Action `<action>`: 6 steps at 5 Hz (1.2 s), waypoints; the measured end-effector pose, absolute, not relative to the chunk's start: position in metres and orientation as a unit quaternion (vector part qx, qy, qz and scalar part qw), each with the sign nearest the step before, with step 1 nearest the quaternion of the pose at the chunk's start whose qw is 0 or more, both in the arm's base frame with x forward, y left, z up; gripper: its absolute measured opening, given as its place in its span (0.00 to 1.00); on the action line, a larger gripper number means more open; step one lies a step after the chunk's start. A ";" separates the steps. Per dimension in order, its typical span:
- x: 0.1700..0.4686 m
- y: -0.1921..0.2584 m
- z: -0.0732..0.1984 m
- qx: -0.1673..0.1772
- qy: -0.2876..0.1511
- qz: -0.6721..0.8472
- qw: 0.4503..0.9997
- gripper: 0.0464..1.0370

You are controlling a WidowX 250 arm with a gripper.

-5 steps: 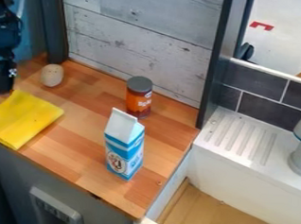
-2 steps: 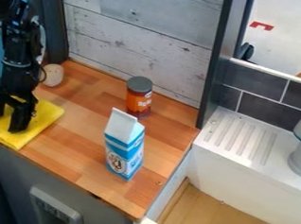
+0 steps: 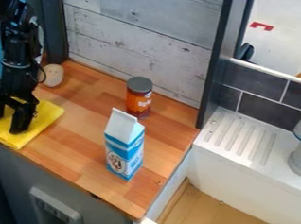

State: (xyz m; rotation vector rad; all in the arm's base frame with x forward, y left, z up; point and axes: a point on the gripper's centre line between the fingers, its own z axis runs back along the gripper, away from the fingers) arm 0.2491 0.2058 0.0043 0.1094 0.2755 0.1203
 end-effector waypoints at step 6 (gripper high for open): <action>0.245 0.119 0.006 -0.070 0.121 0.005 0.990 0.97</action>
